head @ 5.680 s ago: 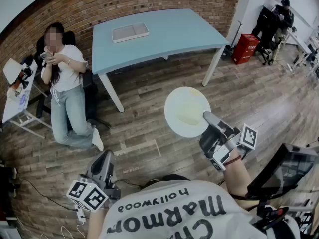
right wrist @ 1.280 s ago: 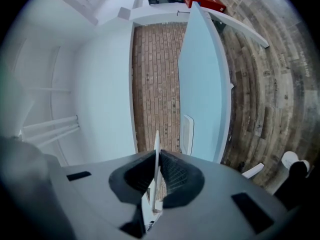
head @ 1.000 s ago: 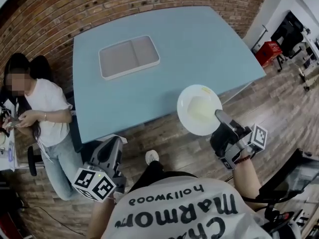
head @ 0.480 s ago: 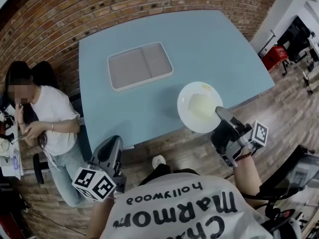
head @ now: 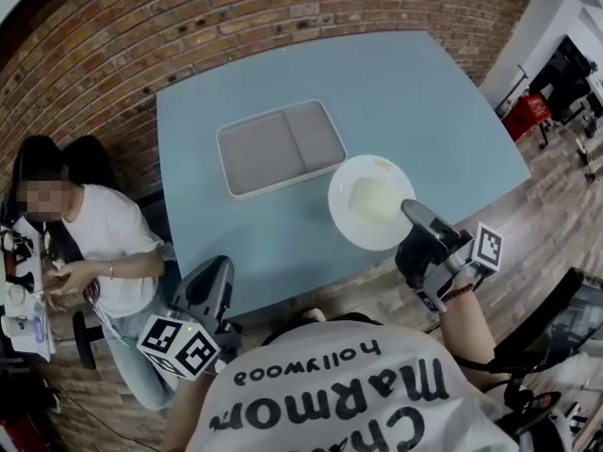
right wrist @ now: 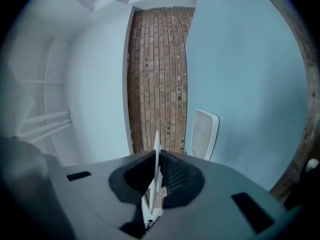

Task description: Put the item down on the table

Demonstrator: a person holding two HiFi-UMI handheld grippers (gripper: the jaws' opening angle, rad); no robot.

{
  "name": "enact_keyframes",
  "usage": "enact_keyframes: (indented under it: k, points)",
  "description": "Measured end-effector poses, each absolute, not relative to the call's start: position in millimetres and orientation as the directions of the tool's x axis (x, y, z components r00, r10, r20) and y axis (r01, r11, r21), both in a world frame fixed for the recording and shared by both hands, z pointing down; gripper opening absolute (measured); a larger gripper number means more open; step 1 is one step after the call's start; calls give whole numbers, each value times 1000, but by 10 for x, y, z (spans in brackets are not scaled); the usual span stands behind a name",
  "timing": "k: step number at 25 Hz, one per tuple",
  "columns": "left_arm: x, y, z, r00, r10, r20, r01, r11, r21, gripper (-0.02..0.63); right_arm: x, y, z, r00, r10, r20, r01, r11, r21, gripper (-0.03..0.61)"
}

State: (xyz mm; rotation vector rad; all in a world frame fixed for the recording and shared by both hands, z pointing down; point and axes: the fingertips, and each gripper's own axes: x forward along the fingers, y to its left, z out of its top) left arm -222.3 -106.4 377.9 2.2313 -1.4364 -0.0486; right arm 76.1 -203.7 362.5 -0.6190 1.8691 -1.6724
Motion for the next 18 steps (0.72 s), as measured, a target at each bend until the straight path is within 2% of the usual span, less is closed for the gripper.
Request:
enact_keyframes:
  k: [18]
  points:
    - [-2524,-1331,4101,462,-853,243,-832,-322,452,14,434,-2290,3623,-747,-662,-64,-10,108,-994,25]
